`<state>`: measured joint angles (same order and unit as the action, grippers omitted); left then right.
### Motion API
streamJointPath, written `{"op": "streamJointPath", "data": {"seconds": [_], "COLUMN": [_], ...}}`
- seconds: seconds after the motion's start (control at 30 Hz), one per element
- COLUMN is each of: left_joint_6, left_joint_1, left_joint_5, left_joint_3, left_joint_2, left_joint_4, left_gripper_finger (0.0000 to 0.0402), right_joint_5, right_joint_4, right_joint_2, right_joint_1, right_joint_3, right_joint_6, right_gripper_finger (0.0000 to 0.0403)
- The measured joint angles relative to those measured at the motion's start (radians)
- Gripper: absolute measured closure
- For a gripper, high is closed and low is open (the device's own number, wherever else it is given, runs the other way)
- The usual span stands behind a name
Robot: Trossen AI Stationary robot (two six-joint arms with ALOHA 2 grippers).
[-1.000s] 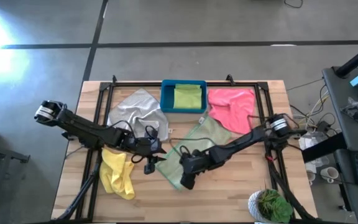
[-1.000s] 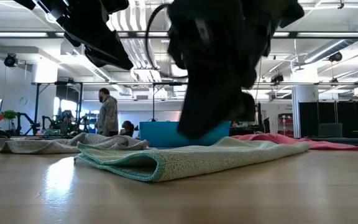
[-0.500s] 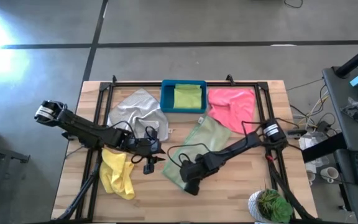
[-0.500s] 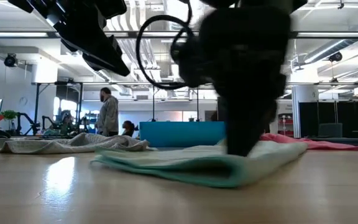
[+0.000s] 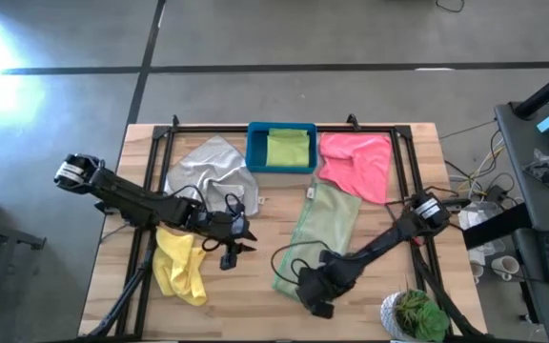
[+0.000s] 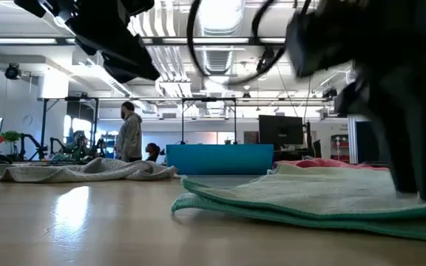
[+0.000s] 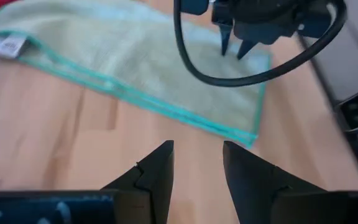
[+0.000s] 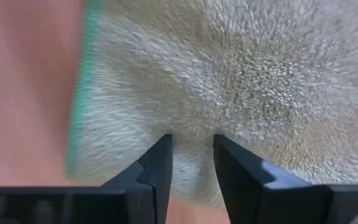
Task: Fold microfiber towels
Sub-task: Fold the green microfiber cloth
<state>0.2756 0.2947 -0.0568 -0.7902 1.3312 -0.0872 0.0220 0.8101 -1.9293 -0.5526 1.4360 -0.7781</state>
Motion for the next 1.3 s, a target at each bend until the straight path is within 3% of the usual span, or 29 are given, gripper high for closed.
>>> {"op": "streamJointPath", "data": {"seconds": [0.37,0.57,0.93,1.3], "left_joint_6": [-0.181,-0.283,-0.282,-0.282], "left_joint_1": [0.038,0.082,0.102,0.128], "left_joint_5": [0.009,-0.014,-0.036,-0.027], "left_joint_3": [-0.108,-0.204,-0.326,-0.434], "left_joint_2": [0.060,0.166,0.359,0.462], "left_joint_4": [0.054,0.035,-0.125,-0.169], "left_gripper_finger": [0.0279,0.0279,0.0278,0.0278], "right_joint_5": [-0.287,-0.409,-0.417,-0.408], "right_joint_4": [0.001,0.004,-0.010,-0.150], "right_joint_2": [0.228,0.271,0.258,0.173], "right_joint_1": [-0.123,-0.221,-0.282,-0.281], "right_joint_3": [-0.010,-0.076,-0.135,-0.136], "right_joint_6": [-0.061,-0.150,-0.395,-0.328], "right_gripper_finger": [0.0294,0.0294,0.0294,0.0294]}}
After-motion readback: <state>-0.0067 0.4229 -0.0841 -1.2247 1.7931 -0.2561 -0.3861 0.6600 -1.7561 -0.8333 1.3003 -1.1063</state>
